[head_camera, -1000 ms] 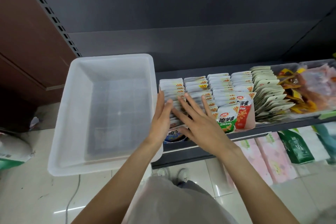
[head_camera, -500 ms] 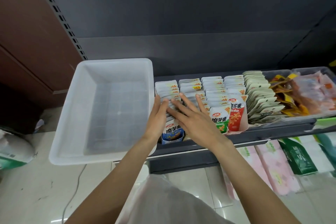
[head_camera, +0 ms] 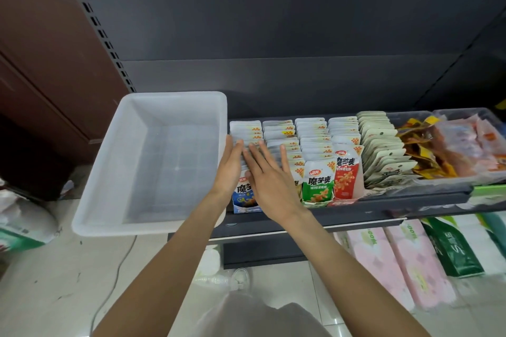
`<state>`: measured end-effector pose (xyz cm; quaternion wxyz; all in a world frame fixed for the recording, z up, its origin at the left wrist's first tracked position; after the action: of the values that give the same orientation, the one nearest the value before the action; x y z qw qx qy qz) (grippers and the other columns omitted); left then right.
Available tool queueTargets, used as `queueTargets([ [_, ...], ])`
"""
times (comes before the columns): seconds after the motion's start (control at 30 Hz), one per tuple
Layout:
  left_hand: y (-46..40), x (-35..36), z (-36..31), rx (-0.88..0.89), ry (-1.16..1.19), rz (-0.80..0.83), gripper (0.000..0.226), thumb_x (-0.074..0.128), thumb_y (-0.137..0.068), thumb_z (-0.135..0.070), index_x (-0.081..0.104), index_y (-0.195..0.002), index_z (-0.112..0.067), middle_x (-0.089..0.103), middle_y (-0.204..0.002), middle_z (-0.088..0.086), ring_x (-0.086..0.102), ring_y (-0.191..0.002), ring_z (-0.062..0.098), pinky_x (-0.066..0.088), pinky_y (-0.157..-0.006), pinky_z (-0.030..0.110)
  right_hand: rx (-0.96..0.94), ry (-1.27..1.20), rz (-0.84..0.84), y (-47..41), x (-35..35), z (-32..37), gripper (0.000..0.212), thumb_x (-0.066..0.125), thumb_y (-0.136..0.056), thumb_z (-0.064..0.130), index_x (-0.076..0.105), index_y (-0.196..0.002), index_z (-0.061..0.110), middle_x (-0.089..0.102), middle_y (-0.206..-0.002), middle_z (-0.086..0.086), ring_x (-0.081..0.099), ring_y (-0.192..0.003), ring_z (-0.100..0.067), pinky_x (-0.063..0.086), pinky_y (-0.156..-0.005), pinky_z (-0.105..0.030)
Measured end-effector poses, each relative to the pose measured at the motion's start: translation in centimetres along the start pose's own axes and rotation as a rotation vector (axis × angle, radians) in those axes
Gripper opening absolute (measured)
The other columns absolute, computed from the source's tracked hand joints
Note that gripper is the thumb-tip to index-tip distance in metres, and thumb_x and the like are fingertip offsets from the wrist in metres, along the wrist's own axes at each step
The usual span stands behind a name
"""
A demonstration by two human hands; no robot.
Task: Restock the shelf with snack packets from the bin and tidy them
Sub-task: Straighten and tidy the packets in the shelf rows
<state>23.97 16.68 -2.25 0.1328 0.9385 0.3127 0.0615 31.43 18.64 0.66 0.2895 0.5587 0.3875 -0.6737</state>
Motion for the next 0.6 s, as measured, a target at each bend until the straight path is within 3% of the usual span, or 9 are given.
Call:
queueTargets([
  [0.13,0.6,-0.5,-1.0,0.041,0.023,-0.032,0.052,0.033,-0.099,-0.045,0.029,-0.146,-0.024,0.042,-0.143,-0.008,0.041,-0.130,0.008,0.026,-0.114,0.031,-0.040,-0.069,-0.043,0.1,-0.9,0.1,0.048,0.030,-0.102,0.033,0.033,-0.145,0.012,0.033,-0.152,-0.005,0.011,-0.145,-0.023,-0.007,-0.114,-0.049],
  [0.23,0.7,-0.9,-1.6,0.071,0.047,-0.062,0.049,0.033,-0.100,-0.041,0.030,-0.146,-0.024,0.041,-0.146,-0.005,0.040,-0.132,0.011,0.027,-0.114,0.035,-0.018,-0.184,-0.138,0.0,-2.6,-0.4,0.046,0.035,-0.099,0.033,0.044,-0.139,0.011,0.039,-0.148,-0.006,0.012,-0.145,-0.024,0.002,-0.117,-0.049],
  [0.33,0.9,-2.0,-2.8,0.118,0.078,-0.190,0.042,0.038,-0.100,-0.026,0.037,-0.141,-0.020,0.041,-0.145,-0.006,0.039,-0.130,0.008,0.029,-0.110,0.026,0.018,-0.321,-0.298,0.1,-5.4,-1.2,0.040,0.040,-0.095,0.029,0.057,-0.127,0.011,0.053,-0.136,-0.007,0.036,-0.136,-0.027,0.025,-0.114,-0.045],
  [0.43,1.6,-3.2,-3.9,0.180,0.085,-0.326,0.035,0.047,-0.096,-0.015,0.048,-0.131,-0.018,0.052,-0.131,-0.003,0.048,-0.120,0.009,0.037,-0.095,0.018,0.132,-0.519,-0.453,0.5,-7.6,-3.0,0.028,0.056,-0.091,0.016,0.064,-0.117,0.012,0.059,-0.122,-0.004,0.054,-0.112,-0.019,0.046,-0.091,-0.030],
  [0.5,1.8,-3.6,-3.8,0.186,0.081,-0.379,0.028,0.050,-0.095,-0.014,0.052,-0.122,-0.018,0.059,-0.118,-0.003,0.054,-0.114,0.013,0.041,-0.086,0.014,0.187,-0.523,-0.496,0.7,-8.5,-3.8,0.023,0.060,-0.089,0.013,0.065,-0.111,0.013,0.063,-0.109,-0.002,0.060,-0.096,-0.016,0.051,-0.078,-0.028],
  [0.6,2.7,-3.7,-3.2,0.188,0.061,-0.386,0.027,0.047,-0.095,-0.011,0.054,-0.119,-0.018,0.061,-0.114,-0.003,0.057,-0.111,0.015,0.046,-0.087,0.020,0.167,-0.437,-0.412,0.6,-7.8,-3.9,0.020,0.061,-0.086,0.012,0.067,-0.104,0.014,0.068,-0.099,-0.001,0.058,-0.098,-0.020,0.050,-0.083,-0.037],
])
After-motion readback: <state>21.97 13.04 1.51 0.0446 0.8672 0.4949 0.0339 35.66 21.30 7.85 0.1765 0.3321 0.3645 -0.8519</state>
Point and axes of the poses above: each hand's wrist, its own y-axis away from the middle knuckle, its own x-axis out of the palm, z = x × y, the point moved 10 cm from there along -y, towards the middle knuckle
